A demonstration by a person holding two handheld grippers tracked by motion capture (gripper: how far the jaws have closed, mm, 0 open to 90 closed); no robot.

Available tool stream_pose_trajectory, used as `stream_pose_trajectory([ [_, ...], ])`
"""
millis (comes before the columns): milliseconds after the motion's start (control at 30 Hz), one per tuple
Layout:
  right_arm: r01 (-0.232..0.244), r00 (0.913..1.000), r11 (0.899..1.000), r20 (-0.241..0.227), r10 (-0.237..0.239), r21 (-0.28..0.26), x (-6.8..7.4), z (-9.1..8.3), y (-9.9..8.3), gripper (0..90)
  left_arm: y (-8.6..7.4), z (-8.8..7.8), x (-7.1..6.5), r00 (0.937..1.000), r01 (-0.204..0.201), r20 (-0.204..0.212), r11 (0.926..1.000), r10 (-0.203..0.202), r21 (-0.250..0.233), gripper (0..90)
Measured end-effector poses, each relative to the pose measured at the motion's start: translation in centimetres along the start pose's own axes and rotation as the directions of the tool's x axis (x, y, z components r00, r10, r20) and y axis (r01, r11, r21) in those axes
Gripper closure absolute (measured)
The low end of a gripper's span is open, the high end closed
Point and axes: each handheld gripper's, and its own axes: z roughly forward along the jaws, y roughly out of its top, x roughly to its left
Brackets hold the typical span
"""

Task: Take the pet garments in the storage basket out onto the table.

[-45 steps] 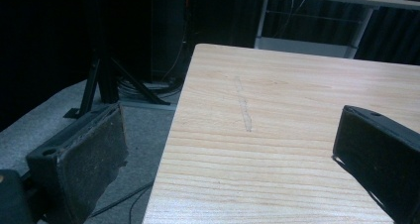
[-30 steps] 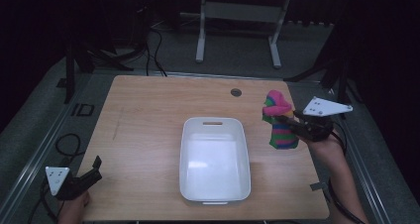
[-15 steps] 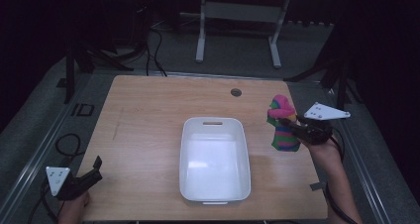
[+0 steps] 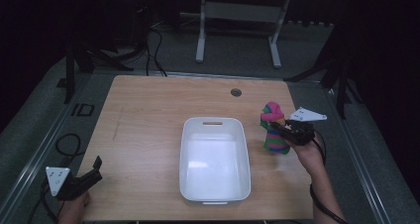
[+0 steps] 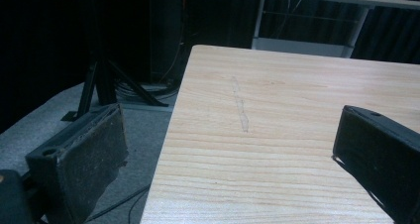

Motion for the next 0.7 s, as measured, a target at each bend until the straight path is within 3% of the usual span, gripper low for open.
stream_pose_trajectory([
  [300, -0.056, 0.9984, 0.993, -0.003, 0.056, 0.099, -0.4, 3.8, -2.8, 72.0, 0.0, 0.0, 0.0, 1.0, 0.0, 0.001, 1.0, 0.0, -0.001, 1.0],
  [700, -0.088, 0.9961, 0.979, 0.005, 0.088, 0.183, 0.3, 6.9, -4.6, 70.2, 0.0, 0.0, 0.0, 1.0, 0.001, -0.001, 1.0, -0.001, 0.002, 0.9],
])
